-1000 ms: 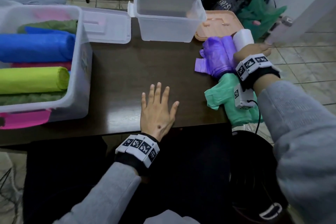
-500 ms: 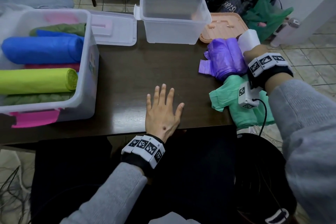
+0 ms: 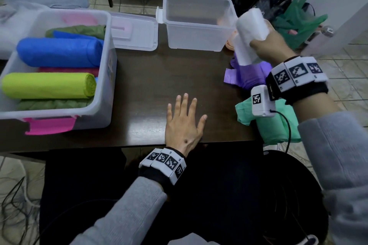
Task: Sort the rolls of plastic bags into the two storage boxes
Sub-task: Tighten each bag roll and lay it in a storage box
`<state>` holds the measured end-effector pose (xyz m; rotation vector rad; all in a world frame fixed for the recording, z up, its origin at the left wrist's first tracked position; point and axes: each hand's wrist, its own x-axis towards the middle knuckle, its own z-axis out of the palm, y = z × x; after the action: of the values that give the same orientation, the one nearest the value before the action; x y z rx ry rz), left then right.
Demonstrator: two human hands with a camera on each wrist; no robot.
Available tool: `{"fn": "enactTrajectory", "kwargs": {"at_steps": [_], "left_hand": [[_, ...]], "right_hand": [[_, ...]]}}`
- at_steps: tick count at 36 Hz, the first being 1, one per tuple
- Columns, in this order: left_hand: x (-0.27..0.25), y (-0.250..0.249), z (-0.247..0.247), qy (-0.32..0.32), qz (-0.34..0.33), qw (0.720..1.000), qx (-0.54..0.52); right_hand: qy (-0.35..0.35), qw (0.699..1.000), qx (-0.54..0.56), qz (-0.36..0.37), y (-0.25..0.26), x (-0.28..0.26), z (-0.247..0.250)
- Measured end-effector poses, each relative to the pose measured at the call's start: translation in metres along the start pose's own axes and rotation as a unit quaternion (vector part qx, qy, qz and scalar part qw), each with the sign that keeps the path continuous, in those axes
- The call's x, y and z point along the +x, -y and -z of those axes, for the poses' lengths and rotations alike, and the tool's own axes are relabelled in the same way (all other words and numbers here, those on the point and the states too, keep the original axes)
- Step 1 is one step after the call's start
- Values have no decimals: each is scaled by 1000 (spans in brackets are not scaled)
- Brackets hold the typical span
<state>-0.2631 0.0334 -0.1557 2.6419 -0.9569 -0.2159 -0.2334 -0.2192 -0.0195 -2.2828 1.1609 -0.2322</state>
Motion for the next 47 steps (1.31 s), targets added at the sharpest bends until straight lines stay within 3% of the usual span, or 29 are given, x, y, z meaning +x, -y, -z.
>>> {"fn": "enactTrajectory", "kwargs": {"at_steps": [3, 6, 10, 13, 17, 24, 30, 33, 36, 38, 40, 42, 45, 47], "left_hand": [[-1, 1, 1, -8, 1, 1000, -28], [0, 2, 9, -33, 18, 989, -140], [4, 9, 27, -103, 77, 926, -354], [10, 20, 41, -146, 147, 886, -416], [18, 36, 55, -165, 222, 845, -459], [23, 50, 65, -162, 252, 851, -432], [19, 39, 69, -131, 239, 858, -435], [22, 38, 74, -114, 227, 857, -448], [25, 43, 79, -103, 201, 884, -409], [23, 41, 82, -110, 146, 919, -350], [19, 34, 83, -105, 54, 959, -258], [15, 27, 79, -43, -8, 987, -157], [16, 24, 69, 56, -34, 997, -41], [18, 26, 64, 69, -38, 997, 1]], "right_hand": [[26, 997, -15, 76, 18, -27, -20], [38, 979, -100, 174, 29, -49, -46], [39, 933, -240, 266, 31, -77, -80], [33, 889, -308, 338, 29, -95, -101], [50, 872, -331, 358, 26, -106, -122], [130, 904, -248, 323, 33, -110, -116], [200, 936, -185, 224, 41, -117, -114], [263, 954, -41, 136, 51, -118, -105], [332, 934, 127, 17, 54, -112, -97], [323, 929, 180, -18, 53, -108, -94], [272, 941, 199, -23, 51, -102, -93], [228, 955, 188, -8, 48, -94, -94], [210, 964, 160, -3, 44, -87, -94], [209, 965, 156, -11, 42, -85, -94]]}}
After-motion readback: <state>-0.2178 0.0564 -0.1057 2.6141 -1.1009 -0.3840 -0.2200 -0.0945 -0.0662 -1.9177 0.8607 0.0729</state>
